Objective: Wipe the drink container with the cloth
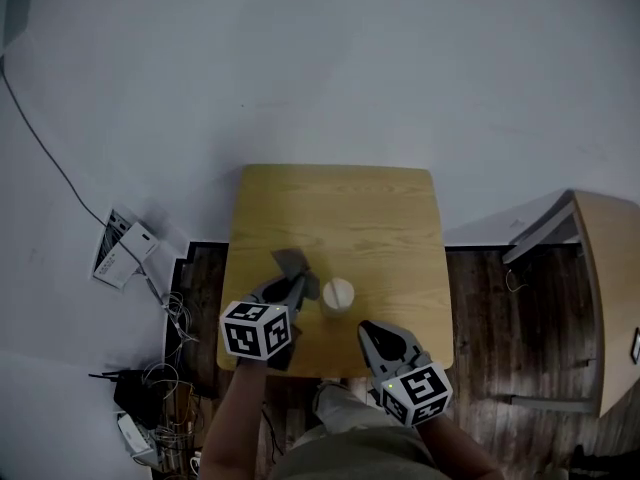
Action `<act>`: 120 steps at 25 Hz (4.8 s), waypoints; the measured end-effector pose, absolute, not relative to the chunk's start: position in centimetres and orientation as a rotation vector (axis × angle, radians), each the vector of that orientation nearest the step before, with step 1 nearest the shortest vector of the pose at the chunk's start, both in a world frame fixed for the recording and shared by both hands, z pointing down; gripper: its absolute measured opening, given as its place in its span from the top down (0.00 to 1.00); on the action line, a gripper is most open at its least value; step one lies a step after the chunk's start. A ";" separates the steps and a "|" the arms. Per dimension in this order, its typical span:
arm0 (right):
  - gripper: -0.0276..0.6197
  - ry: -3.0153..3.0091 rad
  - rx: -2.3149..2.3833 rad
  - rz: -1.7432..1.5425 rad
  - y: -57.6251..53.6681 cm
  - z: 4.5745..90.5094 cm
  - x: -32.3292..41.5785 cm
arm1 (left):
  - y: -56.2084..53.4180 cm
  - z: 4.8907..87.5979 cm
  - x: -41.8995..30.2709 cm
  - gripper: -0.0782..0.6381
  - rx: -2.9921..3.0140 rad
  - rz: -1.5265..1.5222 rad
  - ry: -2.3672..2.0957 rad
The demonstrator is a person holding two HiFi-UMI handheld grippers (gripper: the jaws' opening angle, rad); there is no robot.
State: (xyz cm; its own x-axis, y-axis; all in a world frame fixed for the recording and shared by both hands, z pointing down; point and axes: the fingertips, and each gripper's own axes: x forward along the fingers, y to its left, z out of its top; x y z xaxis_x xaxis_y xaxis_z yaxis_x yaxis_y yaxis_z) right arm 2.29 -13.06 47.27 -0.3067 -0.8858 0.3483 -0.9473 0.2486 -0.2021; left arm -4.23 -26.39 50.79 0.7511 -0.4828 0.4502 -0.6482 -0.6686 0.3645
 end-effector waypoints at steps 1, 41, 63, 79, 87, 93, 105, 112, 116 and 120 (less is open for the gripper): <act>0.94 -2.340 1.757 0.561 -13.3 47.1 2.3 | -26.8 50.5 -3.9 0.86 2.445 0.429 -0.834; 0.94 -2.159 1.934 0.597 -13.4 48.5 4.9 | -26.9 58.6 -0.4 0.86 2.401 0.512 -0.617; 0.94 -2.150 1.958 0.588 -13.1 48.3 5.0 | -26.9 62.7 -0.6 0.86 2.371 0.623 -0.645; 0.94 -2.215 1.934 0.542 -9.4 47.0 3.9 | -25.3 52.9 -5.3 0.86 2.356 0.329 -0.853; 0.94 -2.270 1.910 0.504 -6.6 45.7 2.7 | -21.1 47.3 -7.9 0.86 2.396 0.204 -0.896; 0.94 -2.293 1.918 0.455 -4.5 44.3 2.4 | -17.6 44.5 -9.6 0.86 2.407 0.127 -0.922; 0.94 -2.294 1.964 0.389 0.4 42.4 3.0 | -10.2 43.2 -11.5 0.86 2.462 0.112 -0.913; 0.94 -2.298 1.971 0.398 2.2 42.4 2.6 | -7.0 44.0 -12.6 0.86 2.452 0.120 -0.909; 0.94 -2.302 1.965 0.391 2.9 42.4 2.5 | -5.8 44.8 -13.3 0.86 2.436 0.127 -0.919; 0.94 -2.304 1.969 0.393 3.5 42.5 2.3 | -4.8 45.3 -13.6 0.86 2.423 0.127 -0.916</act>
State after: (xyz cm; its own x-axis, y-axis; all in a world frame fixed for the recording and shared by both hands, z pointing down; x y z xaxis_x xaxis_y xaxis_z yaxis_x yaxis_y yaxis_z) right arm 2.25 3.46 42.49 -0.1678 -0.9588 0.2293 -0.9806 0.1385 -0.1386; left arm -13.64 -4.84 45.34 0.7641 -0.5863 0.2692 -0.6375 -0.6220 0.4547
